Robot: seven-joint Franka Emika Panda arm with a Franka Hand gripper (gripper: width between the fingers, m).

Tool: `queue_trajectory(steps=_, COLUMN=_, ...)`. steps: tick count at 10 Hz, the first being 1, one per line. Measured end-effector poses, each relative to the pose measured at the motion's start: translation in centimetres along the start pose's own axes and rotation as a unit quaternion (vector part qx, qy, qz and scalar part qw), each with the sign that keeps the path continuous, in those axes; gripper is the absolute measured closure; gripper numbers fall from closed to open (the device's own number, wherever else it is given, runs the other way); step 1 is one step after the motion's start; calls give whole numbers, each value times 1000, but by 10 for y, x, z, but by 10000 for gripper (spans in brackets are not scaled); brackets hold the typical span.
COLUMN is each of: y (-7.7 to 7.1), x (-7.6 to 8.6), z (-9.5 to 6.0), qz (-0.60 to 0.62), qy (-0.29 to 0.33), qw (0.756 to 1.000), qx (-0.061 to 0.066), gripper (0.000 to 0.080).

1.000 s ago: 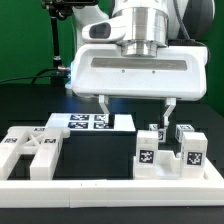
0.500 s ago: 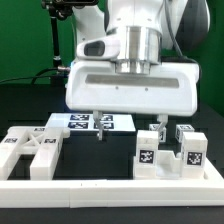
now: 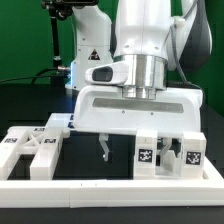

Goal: Assemble chair

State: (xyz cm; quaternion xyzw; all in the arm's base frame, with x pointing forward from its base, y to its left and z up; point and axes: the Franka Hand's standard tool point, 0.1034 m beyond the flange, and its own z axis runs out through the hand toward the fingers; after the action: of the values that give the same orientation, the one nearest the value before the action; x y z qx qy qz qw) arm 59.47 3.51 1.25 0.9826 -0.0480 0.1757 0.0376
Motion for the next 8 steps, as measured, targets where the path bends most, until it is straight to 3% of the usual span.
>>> queue_trajectory(steps=2, y=0, x=-2, z=3, qz=2, qy=0, qw=1000, qx=-2, gripper=150)
queue_trajectory(steps=3, y=0, x=-2, z=3, qz=2, qy=-1, qw=1000, qx=-2, gripper=280)
queue_trajectory(steps=4, y=0, x=-2, z=3, qz=2, qy=-1, qw=1000, qx=-2, gripper=280)
queue_trajectory(steps=7, y=0, x=-3, z=3, qz=2, qy=-1, qw=1000, qx=-2, gripper=724)
queue_trajectory(steps=8, y=0, x=-3, z=3, qz=2, qy=-1, qw=1000, qx=-2, gripper=724)
